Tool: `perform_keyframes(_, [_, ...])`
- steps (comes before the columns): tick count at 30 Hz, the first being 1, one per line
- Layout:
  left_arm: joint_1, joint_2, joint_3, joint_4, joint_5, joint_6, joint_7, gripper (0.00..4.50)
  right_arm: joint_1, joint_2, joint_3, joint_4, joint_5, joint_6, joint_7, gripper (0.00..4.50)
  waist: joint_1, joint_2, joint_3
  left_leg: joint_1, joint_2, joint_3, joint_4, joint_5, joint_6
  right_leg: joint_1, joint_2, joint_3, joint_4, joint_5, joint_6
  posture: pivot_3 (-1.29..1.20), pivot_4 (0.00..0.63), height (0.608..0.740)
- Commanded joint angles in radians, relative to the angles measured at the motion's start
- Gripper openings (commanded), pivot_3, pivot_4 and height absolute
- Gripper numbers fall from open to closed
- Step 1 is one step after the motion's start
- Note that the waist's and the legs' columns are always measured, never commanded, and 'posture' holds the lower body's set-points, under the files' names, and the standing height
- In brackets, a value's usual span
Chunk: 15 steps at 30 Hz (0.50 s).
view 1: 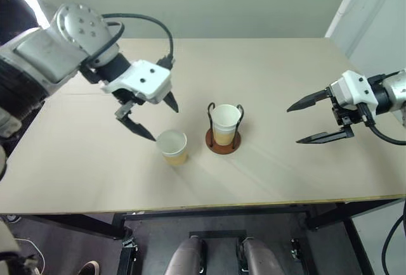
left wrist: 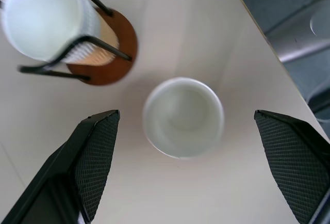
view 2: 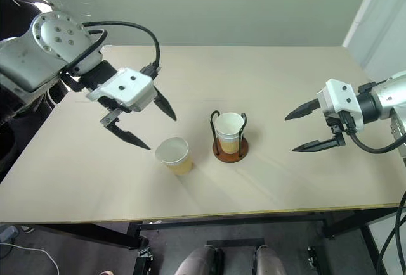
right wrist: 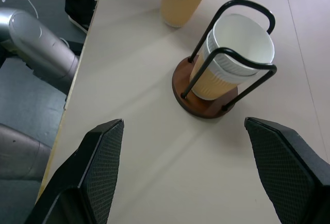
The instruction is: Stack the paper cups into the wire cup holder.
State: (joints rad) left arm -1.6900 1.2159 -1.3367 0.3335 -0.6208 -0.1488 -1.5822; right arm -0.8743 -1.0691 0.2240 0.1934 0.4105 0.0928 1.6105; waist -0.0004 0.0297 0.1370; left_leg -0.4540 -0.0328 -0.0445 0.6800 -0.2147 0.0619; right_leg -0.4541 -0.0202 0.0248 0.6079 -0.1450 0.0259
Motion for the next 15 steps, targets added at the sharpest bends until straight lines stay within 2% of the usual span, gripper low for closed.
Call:
perform_keyframes(1, [0.018,0.062,0.005,-0.074,0.02,0.0,-0.032,4.48,-0.034,-0.017,0.011,0.007,0.023,-0.023,0.004,3.86,0.0,0.0,0.0,0.0,0.0,-0.001,0.0,0.0,0.0,0.0,0.0,0.0,0.0,0.0,0.0,0.0,0.15,0.74])
perform_keyframes(9, [0.13,0.099,0.057,-0.117,0.104,-0.042,-0.032,4.48,-0.053,-0.014,0.043,0.028,0.029,-0.036,0.004,3.86,-0.001,0.0,0.0,0.0,0.0,-0.002,0.0,0.0,-0.001,0.0,0.0,-0.001,0.001,-0.002,-0.001,0.0,0.15,0.74])
perform_keyframes(15, [0.201,0.065,0.119,-0.073,0.172,-0.078,-0.032,4.48,-0.064,-0.014,0.056,0.031,0.033,-0.038,0.004,3.86,-0.001,0.0,0.0,0.0,0.0,-0.002,0.0,0.0,-0.001,0.0,0.0,-0.001,0.002,-0.002,-0.001,0.0,0.15,0.74])
